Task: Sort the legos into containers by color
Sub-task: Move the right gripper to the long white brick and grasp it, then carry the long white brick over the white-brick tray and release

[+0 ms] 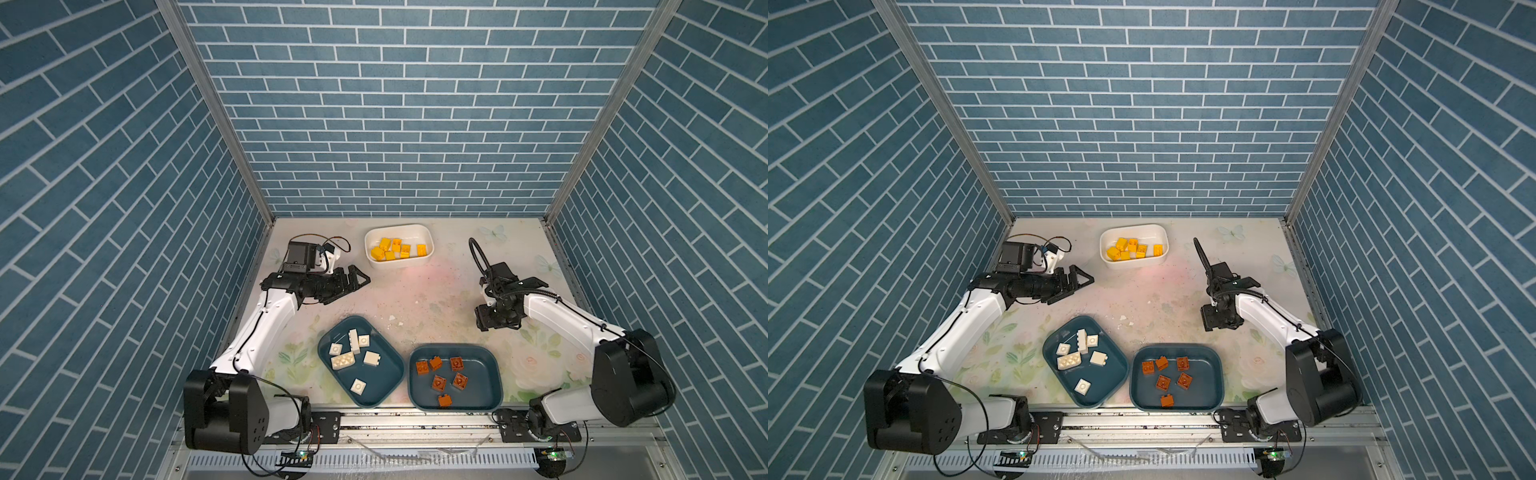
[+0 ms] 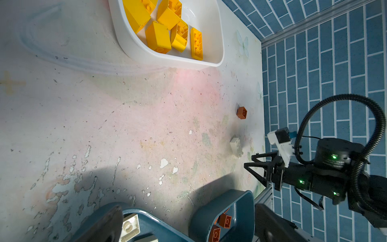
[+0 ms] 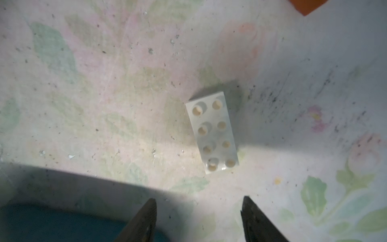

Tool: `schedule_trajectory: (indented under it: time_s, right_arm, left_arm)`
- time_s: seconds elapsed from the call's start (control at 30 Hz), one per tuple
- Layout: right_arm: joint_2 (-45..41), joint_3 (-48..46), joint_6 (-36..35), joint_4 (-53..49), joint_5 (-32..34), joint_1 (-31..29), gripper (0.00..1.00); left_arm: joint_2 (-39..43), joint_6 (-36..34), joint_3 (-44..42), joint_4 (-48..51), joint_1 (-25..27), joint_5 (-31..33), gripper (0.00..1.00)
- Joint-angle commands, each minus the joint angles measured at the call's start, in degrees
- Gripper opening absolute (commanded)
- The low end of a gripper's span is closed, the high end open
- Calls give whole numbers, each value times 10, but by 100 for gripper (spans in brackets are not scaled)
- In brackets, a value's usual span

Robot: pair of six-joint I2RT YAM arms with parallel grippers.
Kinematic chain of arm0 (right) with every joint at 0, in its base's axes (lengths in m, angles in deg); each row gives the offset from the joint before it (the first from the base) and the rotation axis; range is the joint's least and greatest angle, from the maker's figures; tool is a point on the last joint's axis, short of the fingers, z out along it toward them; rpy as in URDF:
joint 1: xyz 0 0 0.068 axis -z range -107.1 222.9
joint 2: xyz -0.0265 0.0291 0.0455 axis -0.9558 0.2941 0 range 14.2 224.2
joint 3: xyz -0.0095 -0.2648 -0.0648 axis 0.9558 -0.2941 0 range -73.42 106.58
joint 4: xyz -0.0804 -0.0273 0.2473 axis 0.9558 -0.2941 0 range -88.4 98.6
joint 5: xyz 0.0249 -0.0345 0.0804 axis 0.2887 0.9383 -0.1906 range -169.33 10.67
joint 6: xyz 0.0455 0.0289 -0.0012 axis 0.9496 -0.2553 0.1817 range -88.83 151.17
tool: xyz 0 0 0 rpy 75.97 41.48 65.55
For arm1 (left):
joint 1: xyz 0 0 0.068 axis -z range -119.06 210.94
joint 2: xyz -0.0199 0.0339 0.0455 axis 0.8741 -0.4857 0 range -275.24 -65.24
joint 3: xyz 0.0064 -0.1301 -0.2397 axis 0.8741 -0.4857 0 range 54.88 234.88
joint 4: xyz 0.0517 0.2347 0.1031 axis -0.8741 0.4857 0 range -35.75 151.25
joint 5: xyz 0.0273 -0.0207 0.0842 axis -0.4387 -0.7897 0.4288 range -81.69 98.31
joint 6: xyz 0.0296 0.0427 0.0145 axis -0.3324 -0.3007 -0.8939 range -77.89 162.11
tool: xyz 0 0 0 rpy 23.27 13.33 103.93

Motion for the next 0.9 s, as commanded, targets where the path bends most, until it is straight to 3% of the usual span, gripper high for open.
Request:
schedule_trajectory:
  time_s: [0.0,0.3,0.5,0.63,0.77,0.87]
  right_arm:
    - [29,13,-50,31,-22,11,65]
    - [106,32,-84,54,1,21,59]
    - [129,45,-94,54,4,23,39]
    - [119,54,-94,38,-10,23,22]
    - [66,66,-65,24,-66,12,20]
    - [38,94,-47,-7,-86,-30,21]
  left_arm:
    - [-6,-1,2,-6,-2,-6,100]
    - [-17,3,-2,-18,-2,-7,100]
    - [-21,6,0,-21,-2,-8,100]
    - [-22,7,-3,-23,-1,-7,100]
    - [-20,7,-5,-24,0,-6,99]
    - [-19,7,-3,-21,0,-5,100]
